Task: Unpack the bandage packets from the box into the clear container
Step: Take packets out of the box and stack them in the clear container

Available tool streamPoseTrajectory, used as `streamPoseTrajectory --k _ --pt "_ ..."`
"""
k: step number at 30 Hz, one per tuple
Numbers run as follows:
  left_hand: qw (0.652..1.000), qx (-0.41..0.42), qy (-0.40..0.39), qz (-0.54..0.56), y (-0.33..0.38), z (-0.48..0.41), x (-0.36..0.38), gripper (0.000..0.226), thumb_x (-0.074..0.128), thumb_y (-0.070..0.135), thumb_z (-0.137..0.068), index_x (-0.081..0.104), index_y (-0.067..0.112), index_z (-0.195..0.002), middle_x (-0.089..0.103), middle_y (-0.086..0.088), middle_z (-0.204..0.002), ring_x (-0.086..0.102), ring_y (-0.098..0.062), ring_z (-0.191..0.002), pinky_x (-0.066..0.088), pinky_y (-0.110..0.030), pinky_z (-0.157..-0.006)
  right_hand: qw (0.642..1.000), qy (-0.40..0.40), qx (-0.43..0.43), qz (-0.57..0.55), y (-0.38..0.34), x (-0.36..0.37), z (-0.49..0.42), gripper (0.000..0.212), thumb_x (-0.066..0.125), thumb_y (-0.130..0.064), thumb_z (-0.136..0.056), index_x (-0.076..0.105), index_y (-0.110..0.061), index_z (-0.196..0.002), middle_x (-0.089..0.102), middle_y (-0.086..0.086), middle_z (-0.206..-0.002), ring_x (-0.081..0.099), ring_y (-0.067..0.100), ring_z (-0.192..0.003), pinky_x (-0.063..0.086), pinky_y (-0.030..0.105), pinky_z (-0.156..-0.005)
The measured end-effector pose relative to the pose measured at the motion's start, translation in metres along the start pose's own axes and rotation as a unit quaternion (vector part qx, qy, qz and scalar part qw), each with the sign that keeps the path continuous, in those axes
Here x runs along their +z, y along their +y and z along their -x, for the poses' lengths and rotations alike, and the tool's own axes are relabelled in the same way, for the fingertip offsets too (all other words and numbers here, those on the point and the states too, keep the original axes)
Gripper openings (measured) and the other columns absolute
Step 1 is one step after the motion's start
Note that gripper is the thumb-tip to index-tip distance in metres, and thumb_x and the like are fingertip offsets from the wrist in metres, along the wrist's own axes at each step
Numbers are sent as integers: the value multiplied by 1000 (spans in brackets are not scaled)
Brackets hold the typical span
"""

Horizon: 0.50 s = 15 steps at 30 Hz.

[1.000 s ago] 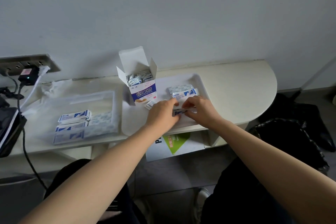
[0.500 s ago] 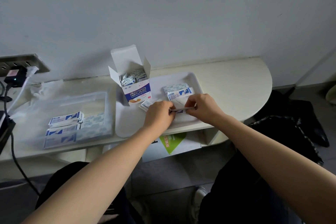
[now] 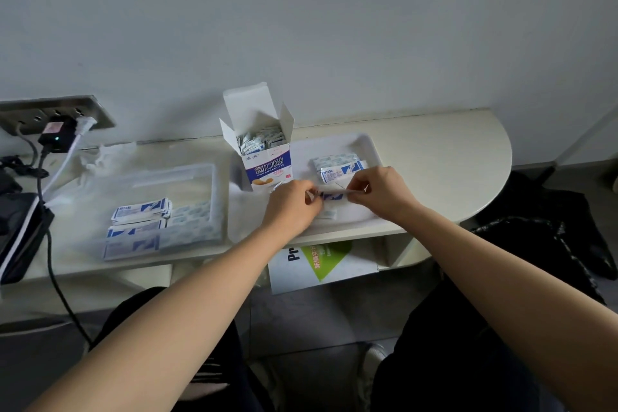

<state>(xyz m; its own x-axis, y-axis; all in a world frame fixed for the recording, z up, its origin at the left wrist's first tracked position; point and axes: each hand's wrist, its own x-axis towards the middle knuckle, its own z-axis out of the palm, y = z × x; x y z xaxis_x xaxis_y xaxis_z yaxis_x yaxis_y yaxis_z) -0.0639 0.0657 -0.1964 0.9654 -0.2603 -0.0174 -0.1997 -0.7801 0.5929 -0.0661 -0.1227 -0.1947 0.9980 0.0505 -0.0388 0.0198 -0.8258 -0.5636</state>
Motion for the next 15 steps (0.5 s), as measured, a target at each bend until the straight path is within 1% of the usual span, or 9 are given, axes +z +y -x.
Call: streamPoseTrajectory --k 2,4,6,8,9,10,12,15 --pt "999 -14 25 32 4 -7 -3 15 54 21 -91 63 20 -102 68 3 -85 62 -16 -77 47 -28 -64 1000 7 5 11 4 -9 -4 5 73 -18 -78 73 -17 -83 69 -1 -78 58 15 -71 48 30 -69" --pt "998 -20 51 32 7 -15 -4 15 50 18 -92 60 20 -103 67 2 -83 62 -17 -73 49 -31 -63 1000 12 6 25 8 -16 -7 4 71 -17 -78 72 -17 -82 68 0 -77 56 16 -70 47 30 -68" --pt "998 -16 58 -2 9 -25 -1 15 50 19 -94 58 18 -106 68 0 -83 63 -19 -73 50 -33 -62 999 15 5 35 11 -22 -8 3 70 -16 -79 72 -16 -82 64 -3 -71 54 16 -69 45 29 -65" --pt "998 -21 53 -40 11 -34 5 19 53 26 -94 57 16 -110 69 -4 -86 64 -24 -77 52 -36 -64 999 6 -7 39 13 -26 -7 4 70 -14 -79 73 -16 -80 56 -9 -65 51 15 -67 40 26 -62" --pt "997 -32 47 -58 12 -38 8 22 54 30 -94 57 15 -110 69 -4 -89 65 -25 -81 52 -36 -66 999 -3 -15 41 14 -27 -7 4 71 -14 -78 73 -17 -80 55 -10 -65 51 14 -67 39 25 -63" --pt "995 -44 42 -75 12 -41 10 25 56 34 -93 59 15 -108 69 -4 -93 64 -26 -84 52 -35 -67 999 -10 -24 43 14 -26 -7 5 71 -14 -78 74 -17 -81 56 -9 -68 52 14 -68 41 25 -64" --pt "993 -63 43 -88 12 -47 15 28 59 42 -89 61 17 -101 69 -2 -94 64 -25 -85 47 -31 -64 998 -14 -31 45 16 -24 -8 6 72 -15 -77 74 -19 -82 61 -4 -81 53 14 -70 47 28 -69" --pt "993 -81 53 -68 11 -52 19 25 63 40 -87 62 18 -98 70 1 -93 64 -21 -84 42 -28 -61 998 -3 -39 45 22 -21 -12 8 74 -16 -77 75 -18 -85 61 0 -96 50 13 -74 48 31 -73"
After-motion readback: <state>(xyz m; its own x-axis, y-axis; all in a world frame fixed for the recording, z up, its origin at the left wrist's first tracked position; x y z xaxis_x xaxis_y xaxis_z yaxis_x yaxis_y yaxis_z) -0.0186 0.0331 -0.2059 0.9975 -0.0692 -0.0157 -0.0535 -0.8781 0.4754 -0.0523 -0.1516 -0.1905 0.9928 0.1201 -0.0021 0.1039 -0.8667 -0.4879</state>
